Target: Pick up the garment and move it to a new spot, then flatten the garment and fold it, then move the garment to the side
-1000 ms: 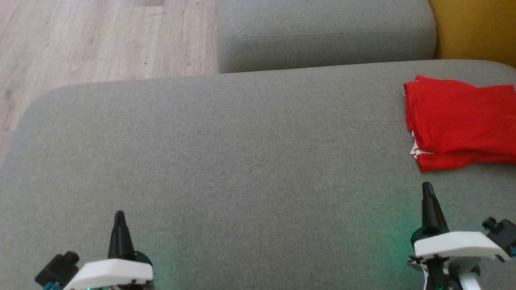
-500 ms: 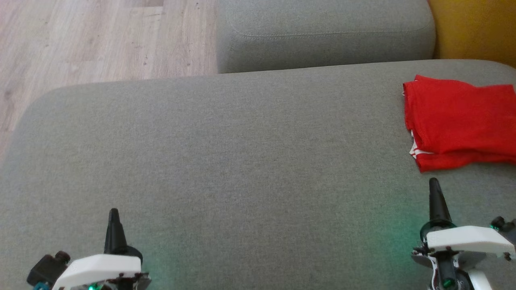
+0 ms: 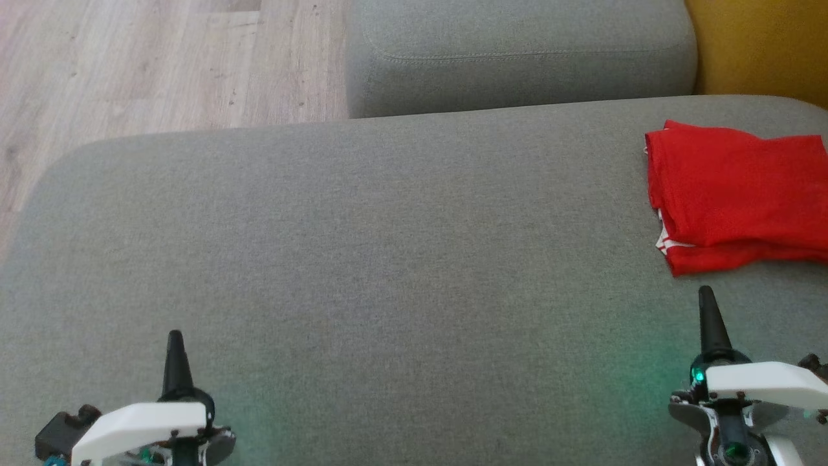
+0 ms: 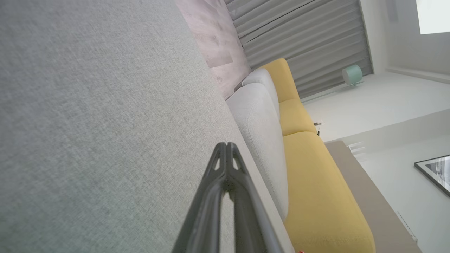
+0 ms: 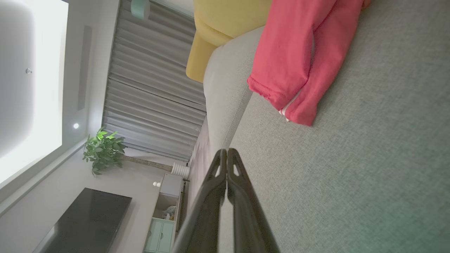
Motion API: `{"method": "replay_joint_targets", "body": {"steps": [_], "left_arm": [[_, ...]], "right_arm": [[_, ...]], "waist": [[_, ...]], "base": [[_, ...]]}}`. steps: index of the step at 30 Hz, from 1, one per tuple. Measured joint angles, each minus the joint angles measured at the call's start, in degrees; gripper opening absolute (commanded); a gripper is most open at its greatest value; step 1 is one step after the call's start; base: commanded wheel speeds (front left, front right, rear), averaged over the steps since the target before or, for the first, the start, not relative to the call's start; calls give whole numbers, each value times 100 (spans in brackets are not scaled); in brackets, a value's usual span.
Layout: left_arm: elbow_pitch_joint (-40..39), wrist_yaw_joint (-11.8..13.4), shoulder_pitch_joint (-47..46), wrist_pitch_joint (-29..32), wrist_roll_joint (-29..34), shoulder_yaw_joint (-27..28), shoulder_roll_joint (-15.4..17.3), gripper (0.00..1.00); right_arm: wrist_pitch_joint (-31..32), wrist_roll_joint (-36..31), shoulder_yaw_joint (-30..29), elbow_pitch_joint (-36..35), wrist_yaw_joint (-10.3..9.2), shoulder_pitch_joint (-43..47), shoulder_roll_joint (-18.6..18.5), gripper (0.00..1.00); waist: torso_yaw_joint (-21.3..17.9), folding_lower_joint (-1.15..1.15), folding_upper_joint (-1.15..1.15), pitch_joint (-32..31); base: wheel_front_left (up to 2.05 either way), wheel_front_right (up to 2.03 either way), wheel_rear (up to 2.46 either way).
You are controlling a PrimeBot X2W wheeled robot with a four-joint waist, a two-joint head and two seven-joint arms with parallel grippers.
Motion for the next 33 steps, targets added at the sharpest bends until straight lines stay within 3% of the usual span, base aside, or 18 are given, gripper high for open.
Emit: {"method": "replay_joint_targets", "body": {"steps": [33], "left_arm": [[84,-187,-252,535,-2111,346,-1,0]], "right_arm": [[504,2140,-344,-35,-1,-207,0,0]], "waist": [[-33,0,0,-7]], "base": [[0,0,0]]}}
